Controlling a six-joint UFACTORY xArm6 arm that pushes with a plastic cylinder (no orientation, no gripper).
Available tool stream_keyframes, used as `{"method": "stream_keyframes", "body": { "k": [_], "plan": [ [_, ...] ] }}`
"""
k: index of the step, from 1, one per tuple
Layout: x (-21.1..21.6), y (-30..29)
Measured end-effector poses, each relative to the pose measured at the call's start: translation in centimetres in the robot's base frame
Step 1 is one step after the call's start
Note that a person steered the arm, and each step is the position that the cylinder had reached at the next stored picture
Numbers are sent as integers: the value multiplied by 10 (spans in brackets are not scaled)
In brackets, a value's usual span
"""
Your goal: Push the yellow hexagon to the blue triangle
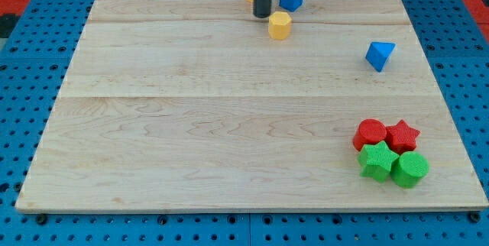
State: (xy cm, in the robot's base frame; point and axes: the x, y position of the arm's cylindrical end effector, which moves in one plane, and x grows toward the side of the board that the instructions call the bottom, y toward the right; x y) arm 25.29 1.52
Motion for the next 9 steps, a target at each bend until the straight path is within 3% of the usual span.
{"method": "stream_keyframes", "body": {
  "k": [2, 3, 7, 9],
  "plan": [
    [3, -73],
    [3, -73],
    [54, 95],
    [44, 59]
  ]
}}
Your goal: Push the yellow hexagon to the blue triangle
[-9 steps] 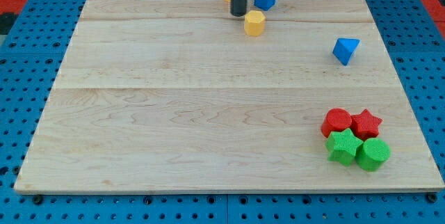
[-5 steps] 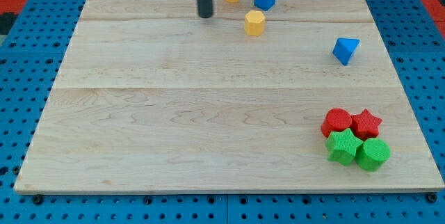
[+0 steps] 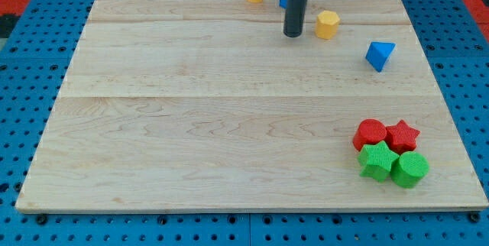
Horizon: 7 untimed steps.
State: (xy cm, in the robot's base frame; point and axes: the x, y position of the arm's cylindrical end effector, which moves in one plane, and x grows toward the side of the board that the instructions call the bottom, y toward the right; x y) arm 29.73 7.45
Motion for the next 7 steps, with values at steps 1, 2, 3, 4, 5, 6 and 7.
{"method": "stream_keyframes", "body": {
  "k": [1, 2, 3, 4, 5, 6, 7],
  "plan": [
    [-25, 32],
    [-26, 78],
    [-18, 114],
    [-9, 129],
    [-8, 128],
    [4, 130],
    [5, 120]
  ]
}}
